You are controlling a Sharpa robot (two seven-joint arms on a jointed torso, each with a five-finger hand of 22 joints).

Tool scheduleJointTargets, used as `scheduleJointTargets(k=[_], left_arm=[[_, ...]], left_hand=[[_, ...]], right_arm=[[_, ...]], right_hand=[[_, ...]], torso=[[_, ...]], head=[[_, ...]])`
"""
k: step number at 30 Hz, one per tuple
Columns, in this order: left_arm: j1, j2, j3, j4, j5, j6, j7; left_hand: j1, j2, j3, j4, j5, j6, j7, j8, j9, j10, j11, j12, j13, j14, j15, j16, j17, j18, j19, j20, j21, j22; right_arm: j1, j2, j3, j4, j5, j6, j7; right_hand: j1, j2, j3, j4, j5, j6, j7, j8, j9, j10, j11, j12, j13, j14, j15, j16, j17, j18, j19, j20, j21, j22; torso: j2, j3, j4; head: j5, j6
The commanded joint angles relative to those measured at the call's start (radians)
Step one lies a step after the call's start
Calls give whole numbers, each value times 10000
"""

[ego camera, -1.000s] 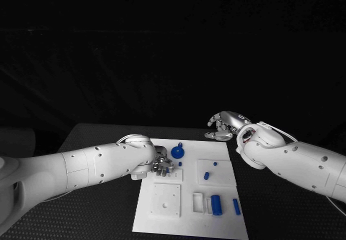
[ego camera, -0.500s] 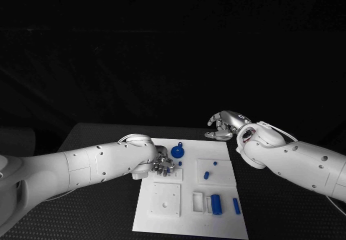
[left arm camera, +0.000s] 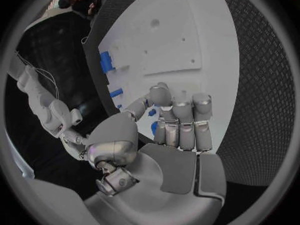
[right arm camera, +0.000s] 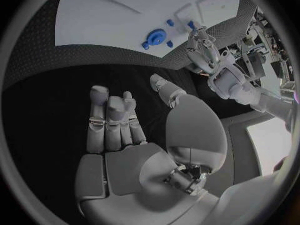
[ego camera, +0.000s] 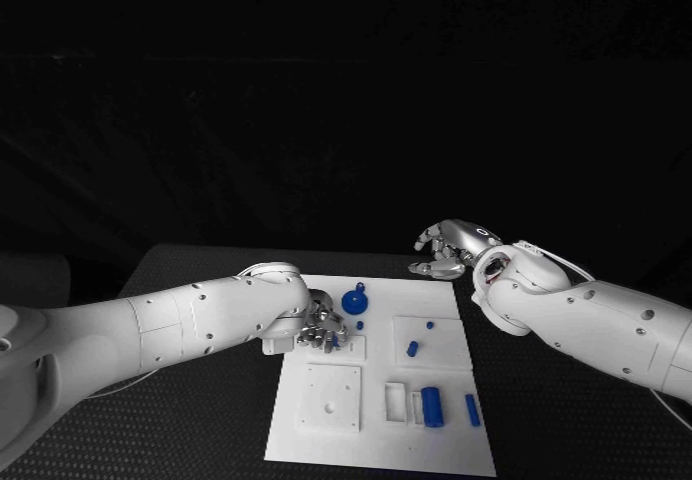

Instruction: Assemble the parts on the task board

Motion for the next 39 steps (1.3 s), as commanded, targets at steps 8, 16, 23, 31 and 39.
scheduleJointTargets(k=[8,16,23,31,39], left_arm=[[227,374,-5,-634,790,840,-54],[268,528,-39,-761,877,1212,-101],[269,652,-57,-903,975,1260,-115],[310,832,-71,-1080,953,1145,-119],[308,864,-185,-1195,871,1222,-101]], left_hand=[[72,136,494,-310,762,844,-825,-16,43,-583,-576,81,8,130,-698,53,12,93,-41,-1264,69,214],[68,146,497,-308,760,835,-823,-23,66,-596,-572,99,2,116,-693,64,8,95,-57,-1260,83,211],[62,154,497,-305,748,826,-819,-31,85,-608,-569,112,-5,104,-688,71,5,96,-72,-1256,92,209],[40,170,490,-294,677,801,-810,-55,127,-637,-561,131,-30,72,-680,78,-11,99,-101,-1248,110,200],[41,175,495,-296,677,798,-809,-62,140,-642,-559,138,-39,65,-678,81,-16,100,-111,-1247,114,198]], right_arm=[[-6,57,5,-41,-18,117,65],[-6,63,4,-56,-18,124,61],[-6,63,4,-54,-18,121,56],[-6,72,4,-46,-18,119,58],[-6,66,4,-51,-18,122,55]], right_hand=[[97,6,-12,72,-45,-69,108,47,-15,-33,-4,35,-18,52,-40,-47,-8,387,-19,-76,-53,177],[100,6,-14,74,-46,-71,108,46,-16,-32,-4,39,-23,55,-39,-47,-8,387,-17,-76,-53,178],[102,6,-16,76,-46,-71,108,46,-17,-31,-4,43,-27,58,-39,-47,-8,387,-14,-76,-52,178],[103,4,-18,78,-46,-72,108,46,-18,-31,-4,45,-31,59,-39,-48,-9,387,-14,-77,-52,178],[105,4,-20,81,-47,-72,108,46,-18,-30,-4,49,-35,61,-39,-48,-9,387,-12,-77,-52,179]], torso=[[1,4,-5],[-10,-1,11],[-11,-6,17],[-7,-11,16],[-6,-6,10]], head=[[4,-64],[26,-85],[43,-107],[47,-119],[56,-139]])
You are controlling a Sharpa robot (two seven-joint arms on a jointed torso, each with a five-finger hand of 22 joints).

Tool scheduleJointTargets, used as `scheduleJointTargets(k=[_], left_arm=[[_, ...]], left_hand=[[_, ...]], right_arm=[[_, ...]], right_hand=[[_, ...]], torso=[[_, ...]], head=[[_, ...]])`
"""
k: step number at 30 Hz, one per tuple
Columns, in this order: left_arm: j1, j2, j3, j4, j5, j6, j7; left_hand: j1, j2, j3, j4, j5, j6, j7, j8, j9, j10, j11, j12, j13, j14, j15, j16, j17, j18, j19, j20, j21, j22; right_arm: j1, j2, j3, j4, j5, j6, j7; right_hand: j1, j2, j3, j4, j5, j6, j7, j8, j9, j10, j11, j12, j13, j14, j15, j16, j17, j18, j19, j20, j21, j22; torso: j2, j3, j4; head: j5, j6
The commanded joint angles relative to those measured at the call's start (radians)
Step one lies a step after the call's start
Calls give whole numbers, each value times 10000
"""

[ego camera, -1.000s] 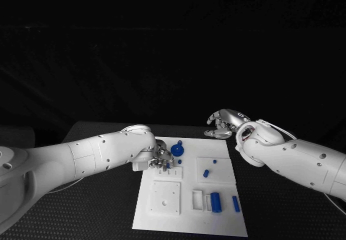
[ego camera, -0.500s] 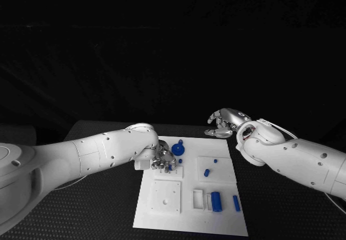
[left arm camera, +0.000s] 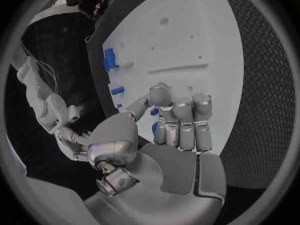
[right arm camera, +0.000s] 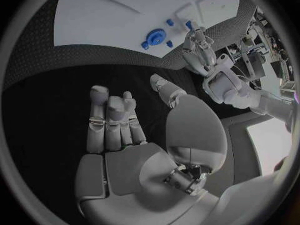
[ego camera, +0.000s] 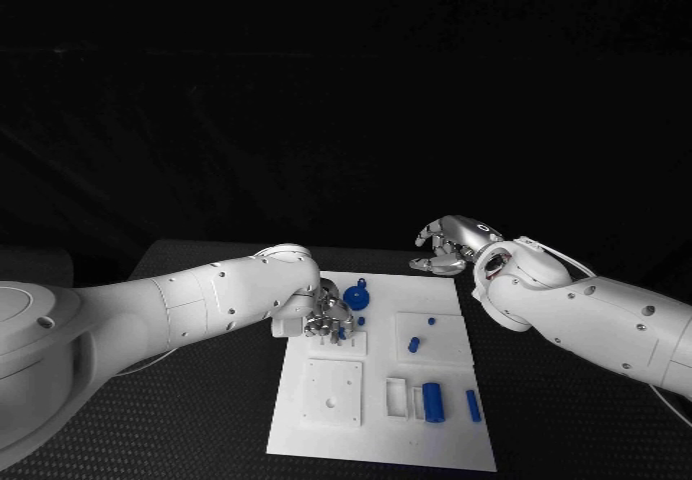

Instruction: Assemble the parts on the task board

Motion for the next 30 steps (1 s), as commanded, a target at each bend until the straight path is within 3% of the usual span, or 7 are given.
scheduleJointTargets(k=[1,14,30], left_arm=[[7,19,-12,-17,43,208,9],[-2,-11,-60,-3,-38,206,47],[-25,-31,-60,10,7,338,72]], left_hand=[[73,144,496,-296,677,797,-808,-62,13,-641,-561,65,-10,64,-677,47,-9,155,-72,-1209,38,197],[66,147,496,-291,672,793,-805,-72,33,-648,-558,74,-24,55,-672,52,-17,156,-84,-1205,45,194],[60,148,499,-291,680,786,-801,-86,56,-658,-555,83,-43,44,-668,56,-28,158,-99,-1202,53,190]], right_arm=[[-5,5,4,6,-29,99,54],[-5,20,4,-3,-29,100,55],[-5,20,4,-6,-29,111,52]], right_hand=[[105,5,8,53,-47,-56,124,46,-12,-30,-4,49,-19,61,-39,-48,-10,388,-8,-83,-53,180],[111,6,7,57,-47,-55,124,47,-13,-30,-4,55,-27,64,-39,-49,-10,388,-6,-83,-53,181],[112,6,2,63,-49,-55,124,47,-14,-30,-4,61,-36,67,-39,-50,-10,388,-4,-84,-54,181]], torso=[[9,-1,-4],[2,-13,6],[2,1,2]], head=[[-7,-21],[-29,-35],[5,-51]])
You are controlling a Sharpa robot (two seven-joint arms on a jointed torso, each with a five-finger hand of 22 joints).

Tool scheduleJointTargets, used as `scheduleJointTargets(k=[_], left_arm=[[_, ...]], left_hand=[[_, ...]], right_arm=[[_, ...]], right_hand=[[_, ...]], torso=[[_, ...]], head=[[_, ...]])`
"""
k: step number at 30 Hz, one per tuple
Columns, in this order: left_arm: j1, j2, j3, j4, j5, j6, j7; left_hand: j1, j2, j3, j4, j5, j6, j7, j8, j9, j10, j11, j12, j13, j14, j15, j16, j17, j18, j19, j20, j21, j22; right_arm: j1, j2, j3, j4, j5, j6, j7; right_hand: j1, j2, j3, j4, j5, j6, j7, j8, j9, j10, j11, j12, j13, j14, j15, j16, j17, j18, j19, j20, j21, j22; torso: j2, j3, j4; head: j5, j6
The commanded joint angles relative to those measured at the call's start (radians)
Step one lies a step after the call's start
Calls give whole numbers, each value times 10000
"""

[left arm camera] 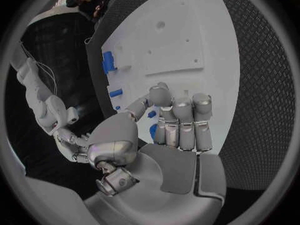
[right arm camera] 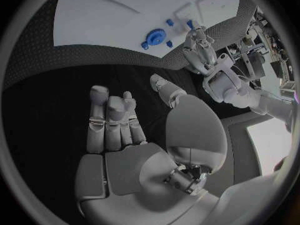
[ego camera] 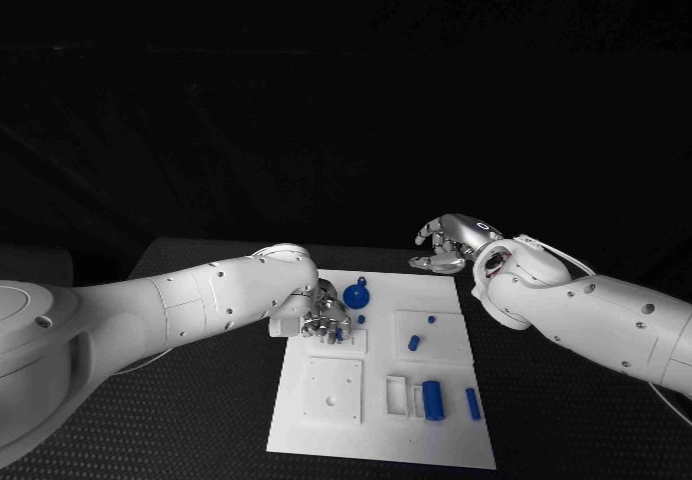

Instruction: Assemble the parts on the task board

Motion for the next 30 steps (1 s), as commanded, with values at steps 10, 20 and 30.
scheduleJointTargets(k=[10,20,30], left_arm=[[-64,16,3,1,35,213,63],[-86,-8,3,-27,34,186,63],[-180,-22,3,-105,-88,92,19]], left_hand=[[53,151,499,-284,648,777,-797,-61,30,-666,-553,46,-29,32,-664,59,-27,166,-75,-1234,59,185],[49,152,498,-281,622,772,-795,-70,42,-670,-550,50,-41,27,-662,61,-34,167,-82,-1233,61,182],[49,154,498,-280,610,768,-794,-76,48,-671,-548,53,-47,23,-661,62,-37,167,-86,-1232,63,181]], right_arm=[[-5,14,5,-3,-32,107,54],[-5,19,5,-9,-32,108,50],[-5,24,5,-8,-32,104,55]], right_hand=[[113,6,0,67,-50,-66,111,47,-17,-31,-4,65,-23,34,-5,-51,-11,386,-3,-42,-55,181],[114,5,-1,68,-50,-66,111,47,-18,-32,-4,67,-26,34,-5,-52,-11,386,-3,-42,-55,182],[116,5,-2,69,-50,-66,112,47,-18,-32,-4,68,-28,35,-5,-52,-11,386,-3,-42,-56,182]], torso=[[2,5,-5],[8,-2,-6],[1,1,4]], head=[[12,-1],[7,-11],[18,-28]])
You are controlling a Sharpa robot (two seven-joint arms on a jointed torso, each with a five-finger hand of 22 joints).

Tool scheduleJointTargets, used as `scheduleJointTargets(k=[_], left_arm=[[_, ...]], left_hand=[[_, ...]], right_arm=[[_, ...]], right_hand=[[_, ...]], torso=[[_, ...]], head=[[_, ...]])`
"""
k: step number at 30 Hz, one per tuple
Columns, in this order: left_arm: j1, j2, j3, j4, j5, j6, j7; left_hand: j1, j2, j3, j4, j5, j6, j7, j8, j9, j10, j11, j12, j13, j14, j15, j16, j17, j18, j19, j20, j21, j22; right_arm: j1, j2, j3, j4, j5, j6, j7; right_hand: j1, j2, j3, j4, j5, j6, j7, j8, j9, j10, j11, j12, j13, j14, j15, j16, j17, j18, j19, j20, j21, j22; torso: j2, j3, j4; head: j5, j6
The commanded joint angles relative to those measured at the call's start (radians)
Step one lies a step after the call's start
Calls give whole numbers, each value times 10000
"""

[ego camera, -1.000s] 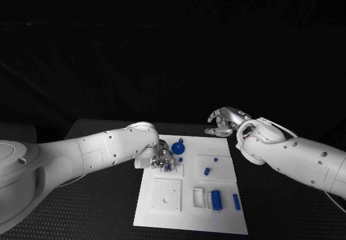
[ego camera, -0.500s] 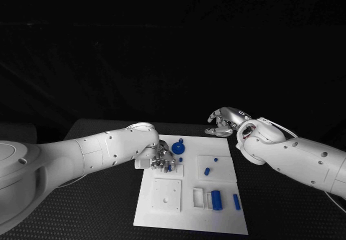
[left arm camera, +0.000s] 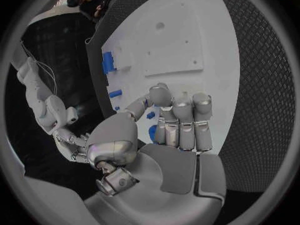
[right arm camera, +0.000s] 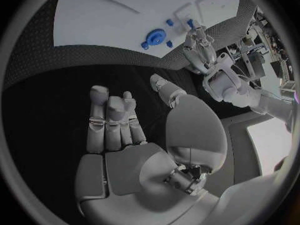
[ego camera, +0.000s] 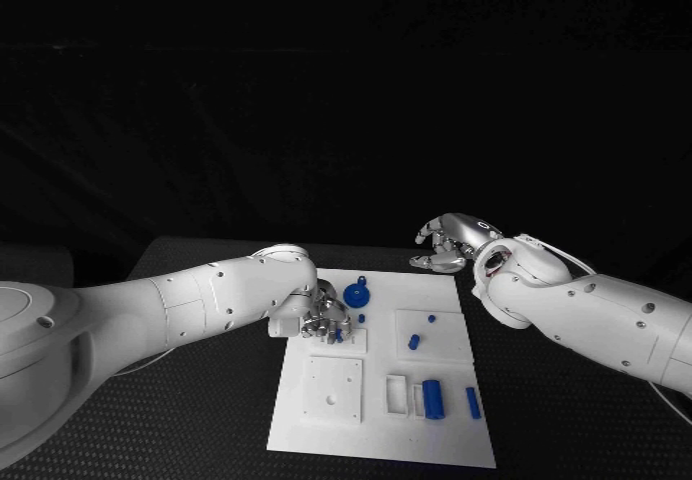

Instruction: Assemble the parts on the task board

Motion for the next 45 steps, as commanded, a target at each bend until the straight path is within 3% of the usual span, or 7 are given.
scheduleJointTargets(k=[1,30,33,35,37,39,45], left_arm=[[-121,-11,-36,-28,-77,75,-18],[-190,9,-36,-131,-80,-153,-11],[-189,6,-35,-128,-80,-196,-58],[-189,3,-35,-120,-92,-358,-89],[-189,0,-35,-122,-161,-414,-96],[-189,-3,-35,-140,-166,-522,-116],[-189,-16,-33,-122,-163,-652,-105]], left_hand=[[35,168,498,-280,273,768,-793,-42,11,-636,-583,53,-14,23,-660,62,-10,174,-87,-1232,63,181],[30,172,497,-272,234,755,-786,-68,34,-633,-575,72,-36,16,-660,71,-23,178,-93,-1230,71,174],[20,186,484,-231,-104,709,-766,-134,73,-645,-558,86,-95,-4,-666,66,-60,188,-98,-1228,75,155],[41,177,494,-147,-635,619,-731,-255,91,-678,-534,92,-165,-38,-679,51,-104,197,-117,-1224,60,132],[60,142,504,-106,-803,599,-716,-315,108,-701,-521,106,-203,-60,-681,53,-124,197,-138,-1218,48,123],[105,54,496,68,-1463,522,-677,-479,118,-744,-492,143,-268,-102,-677,57,-163,200,-167,-1211,29,107],[58,-151,405,296,-1753,504,-642,-636,157,-798,-457,206,-330,-161,-670,70,-198,189,-216,-1193,6,97]], right_arm=[[-5,9,5,2,-34,93,56],[-5,17,5,2,-34,96,65],[-5,6,5,5,-34,96,61],[-5,-5,5,7,-34,91,61],[-5,-9,5,8,-34,92,60],[-5,-9,5,12,-34,90,61],[-5,-14,5,6,-34,90,61]], right_hand=[[116,5,-2,69,-50,-54,120,47,-12,-32,-4,69,-19,35,-5,-52,-11,388,-1,-51,-56,182],[123,7,-4,74,-52,-55,120,48,-14,-36,-4,74,-31,35,-5,-56,-12,388,-2,-51,-59,182],[123,7,-4,75,-52,-55,120,48,-14,-36,-4,75,-32,35,-5,-57,-12,388,-2,-51,-59,182],[122,7,-5,76,-53,-55,120,48,-14,-36,-4,75,-33,35,-5,-57,-12,388,-2,-50,-60,182],[122,6,-5,76,-53,-55,120,48,-14,-37,-3,76,-34,35,-5,-57,-12,388,-2,-50,-60,182],[122,5,-6,77,-53,-55,120,48,-15,-37,-3,76,-35,34,-5,-58,-12,388,-3,-50,-61,182],[122,4,-7,78,-53,-56,120,47,-15,-39,-3,77,-38,34,-5,-59,-12,388,-4,-50,-62,182]], torso=[[-4,-3,6],[-1,5,-5],[0,5,-6],[1,6,-8],[-1,6,-7],[-4,3,-3],[-4,3,-3]], head=[[-1,-5],[-1,-8],[-6,-20],[-13,-21],[-16,-21],[-26,-27],[-26,-16]])
